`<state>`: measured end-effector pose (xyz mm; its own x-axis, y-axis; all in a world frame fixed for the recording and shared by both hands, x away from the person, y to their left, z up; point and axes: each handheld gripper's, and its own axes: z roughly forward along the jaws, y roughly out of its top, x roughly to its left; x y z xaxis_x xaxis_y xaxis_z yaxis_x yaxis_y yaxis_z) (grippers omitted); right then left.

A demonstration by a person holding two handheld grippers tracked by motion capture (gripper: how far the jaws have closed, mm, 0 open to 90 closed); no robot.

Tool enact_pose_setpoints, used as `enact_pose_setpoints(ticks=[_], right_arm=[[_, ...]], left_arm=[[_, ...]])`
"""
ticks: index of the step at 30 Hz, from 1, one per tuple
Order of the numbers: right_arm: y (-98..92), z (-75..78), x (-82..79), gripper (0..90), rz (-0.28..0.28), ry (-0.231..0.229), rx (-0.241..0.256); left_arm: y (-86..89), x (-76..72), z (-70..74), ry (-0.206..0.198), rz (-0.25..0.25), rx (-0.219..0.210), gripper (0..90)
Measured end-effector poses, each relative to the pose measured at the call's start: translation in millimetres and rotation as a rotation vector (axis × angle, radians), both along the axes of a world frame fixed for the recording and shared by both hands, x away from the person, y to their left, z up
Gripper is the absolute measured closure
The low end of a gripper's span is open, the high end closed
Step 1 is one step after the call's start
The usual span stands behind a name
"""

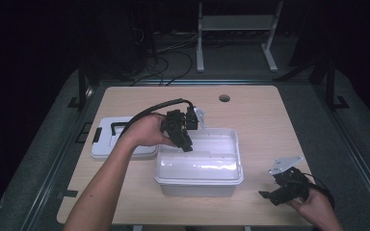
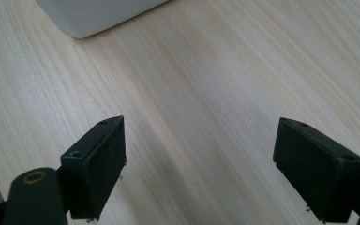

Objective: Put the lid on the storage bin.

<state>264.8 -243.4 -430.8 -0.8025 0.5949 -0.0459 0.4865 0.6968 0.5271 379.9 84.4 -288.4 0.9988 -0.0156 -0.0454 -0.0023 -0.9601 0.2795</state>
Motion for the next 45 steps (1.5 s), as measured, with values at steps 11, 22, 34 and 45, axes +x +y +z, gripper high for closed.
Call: enact_pose_setpoints(ticks=[11, 22, 34, 45], right_arm=[[0.5, -0.2, 1.7, 16.2, -0.007, 0.003, 0.000], [2.1, -1.1, 2.9, 16.2, -0.006, 0.010, 0.001], [2.5, -1.9, 3.5, 16.2, -0.009, 0.015, 0.003], [5.3, -3.3, 3.5, 16.1, -0.008, 0.022, 0.004]], left_arm=[[35.6, 3.3, 11.9, -0.029, 0.050, -0.049, 66.5], [81.1, 7.4, 17.5, -0.054, 0.127, -0.126, 62.5], [132.8, 15.5, 11.6, -0.072, 0.207, -0.176, 61.5], [175.0, 31.8, 0.2, -0.075, 0.281, -0.182, 58.6]])
